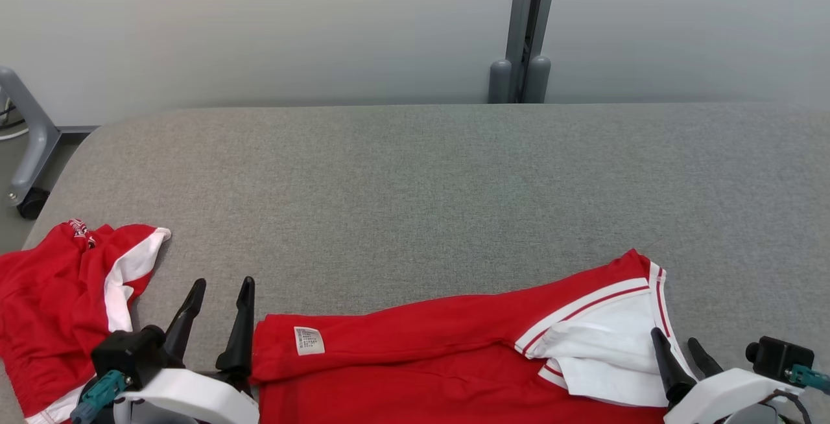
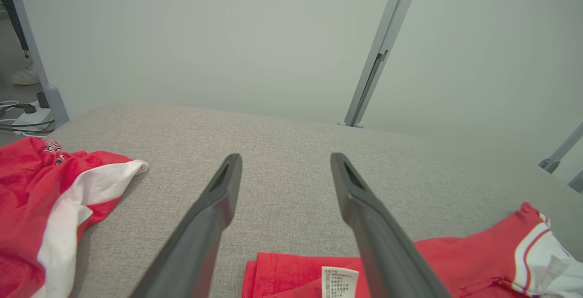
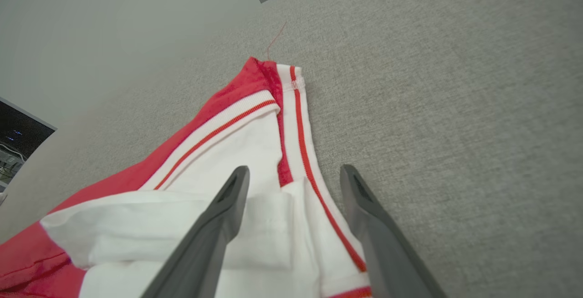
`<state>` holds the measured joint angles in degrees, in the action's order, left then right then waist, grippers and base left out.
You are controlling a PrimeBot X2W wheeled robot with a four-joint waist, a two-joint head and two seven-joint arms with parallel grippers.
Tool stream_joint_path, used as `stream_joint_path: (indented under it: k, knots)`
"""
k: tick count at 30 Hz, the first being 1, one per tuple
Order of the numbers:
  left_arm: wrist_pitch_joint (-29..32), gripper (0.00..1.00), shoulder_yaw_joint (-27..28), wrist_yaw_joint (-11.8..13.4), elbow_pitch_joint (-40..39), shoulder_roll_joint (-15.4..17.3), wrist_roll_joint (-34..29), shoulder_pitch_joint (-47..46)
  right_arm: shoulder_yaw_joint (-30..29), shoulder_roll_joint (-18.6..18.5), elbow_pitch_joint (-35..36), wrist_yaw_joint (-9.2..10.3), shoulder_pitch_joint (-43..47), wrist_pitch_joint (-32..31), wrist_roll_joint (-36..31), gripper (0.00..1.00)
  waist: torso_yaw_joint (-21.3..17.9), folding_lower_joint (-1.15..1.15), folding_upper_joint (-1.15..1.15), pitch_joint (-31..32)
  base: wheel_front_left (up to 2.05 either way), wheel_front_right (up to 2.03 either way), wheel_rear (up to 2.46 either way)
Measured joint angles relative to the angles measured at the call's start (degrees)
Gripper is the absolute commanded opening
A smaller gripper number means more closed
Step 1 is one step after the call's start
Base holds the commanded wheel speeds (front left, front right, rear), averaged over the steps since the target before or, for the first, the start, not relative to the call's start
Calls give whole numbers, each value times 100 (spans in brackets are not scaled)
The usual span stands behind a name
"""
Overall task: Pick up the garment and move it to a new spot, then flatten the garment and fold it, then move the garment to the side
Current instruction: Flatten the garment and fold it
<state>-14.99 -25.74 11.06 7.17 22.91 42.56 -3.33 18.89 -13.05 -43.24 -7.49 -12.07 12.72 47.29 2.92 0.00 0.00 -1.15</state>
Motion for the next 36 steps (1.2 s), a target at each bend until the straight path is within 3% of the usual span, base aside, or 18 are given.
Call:
stream_joint_path:
  k: [8,13,14,15,16,17,27,36]
  knots:
    - [0,100,30,-204,237,-144,-151,-138,227,11,-620,0,-386,-282,288,100,101,0,0,-79,0,0,0]
    - [0,100,-5,-299,353,-222,-211,-191,593,32,-649,2,-503,-642,459,100,163,0,0,-69,0,0,0]
    - [0,100,-9,-304,375,-231,-221,-193,658,31,-634,2,-504,-683,486,88,174,0,0,-67,0,0,0]
    - [0,100,-9,-323,390,-238,-221,-196,712,26,-632,3,-510,-690,525,39,185,0,0,-67,0,0,0]
    - [0,100,-8,-345,404,-241,-222,-198,747,22,-633,7,-527,-691,557,4,194,0,0,-68,0,0,0]
    - [0,100,-3,-352,421,-241,-222,-201,789,13,-635,8,-532,-702,579,0,201,0,0,-68,0,0,0]
    - [0,100,12,-403,535,-299,-265,-232,980,-154,-612,0,-793,-840,869,0,180,0,0,-47,0,0,0]
    - [0,100,23,-444,571,-347,-315,-216,724,-1114,-609,-1,-1184,-1161,862,0,44,0,0,15,0,0,0]
